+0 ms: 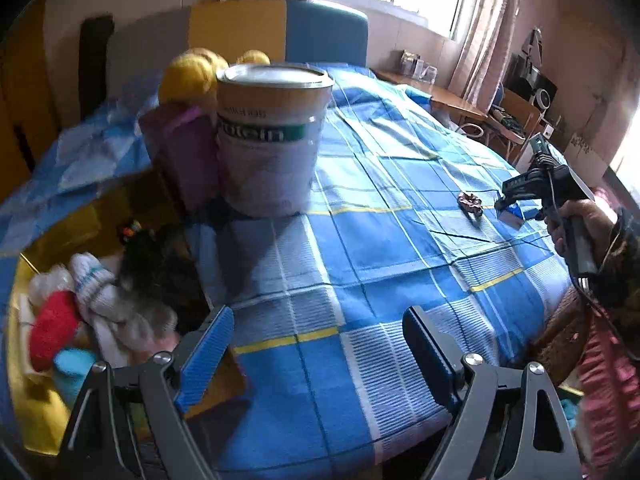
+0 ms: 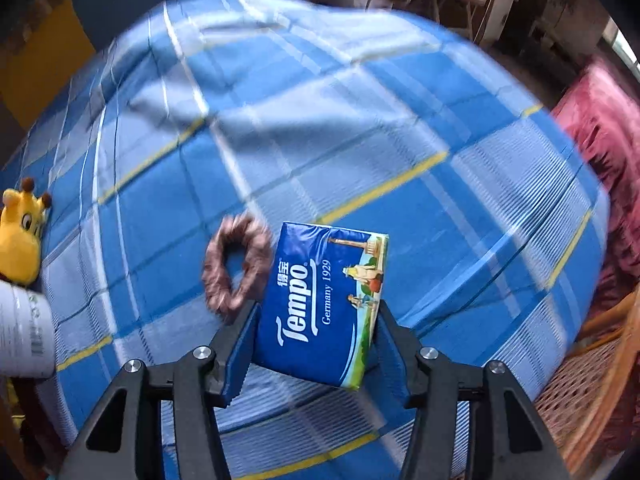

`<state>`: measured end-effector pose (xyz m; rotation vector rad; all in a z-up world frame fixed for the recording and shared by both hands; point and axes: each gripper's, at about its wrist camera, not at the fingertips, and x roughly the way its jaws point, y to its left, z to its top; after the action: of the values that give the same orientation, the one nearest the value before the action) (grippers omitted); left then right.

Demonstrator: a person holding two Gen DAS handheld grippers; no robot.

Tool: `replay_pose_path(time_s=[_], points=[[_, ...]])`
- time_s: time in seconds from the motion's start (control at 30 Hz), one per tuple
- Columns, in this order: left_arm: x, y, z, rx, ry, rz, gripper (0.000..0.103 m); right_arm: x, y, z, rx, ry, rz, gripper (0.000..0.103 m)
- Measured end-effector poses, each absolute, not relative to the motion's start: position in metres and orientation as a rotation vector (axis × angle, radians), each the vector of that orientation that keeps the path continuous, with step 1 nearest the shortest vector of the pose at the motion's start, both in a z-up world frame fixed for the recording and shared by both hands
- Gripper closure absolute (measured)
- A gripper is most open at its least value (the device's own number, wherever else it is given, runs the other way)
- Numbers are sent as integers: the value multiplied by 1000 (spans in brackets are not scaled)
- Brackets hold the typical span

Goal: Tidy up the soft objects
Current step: 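Grasp the blue Tempo tissue pack with the right tool while the left tool grasps the brown scrunchie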

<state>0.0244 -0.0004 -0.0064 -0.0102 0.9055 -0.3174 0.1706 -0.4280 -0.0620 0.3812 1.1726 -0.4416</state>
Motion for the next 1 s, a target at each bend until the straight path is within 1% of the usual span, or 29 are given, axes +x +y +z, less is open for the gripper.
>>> replay_pose_path(time_s=[0.07, 0.17, 0.4, 0.47, 0.57, 0.6, 0.63, 0.8, 1.0], points=[[28, -4, -8, -19, 917, -323, 17, 174, -432, -59, 369, 1149, -443, 47], [29, -9, -9, -11, 928, -331, 16, 188, -429, -66, 356, 1165, -440, 47], [31, -21, -14, 32, 952, -346, 16, 211, -420, -77, 158, 1213, -506, 47], [32, -25, -14, 38, 952, -358, 16, 211, -411, -73, 214, 1192, -365, 47], [36, -31, -14, 39, 956, -384, 16, 205, -408, -60, 458, 1102, -121, 47], [38, -34, -14, 42, 959, -391, 16, 204, -409, -58, 487, 1084, -111, 47], [39, -37, -14, 44, 961, -398, 16, 203, -411, -56, 495, 1069, -124, 47], [50, -61, -12, 78, 952, -445, 17, 197, -432, -53, 359, 1007, -387, 47], [76, -98, -22, 86, 982, -483, 18, 199, -456, -65, 392, 1020, -478, 47]])
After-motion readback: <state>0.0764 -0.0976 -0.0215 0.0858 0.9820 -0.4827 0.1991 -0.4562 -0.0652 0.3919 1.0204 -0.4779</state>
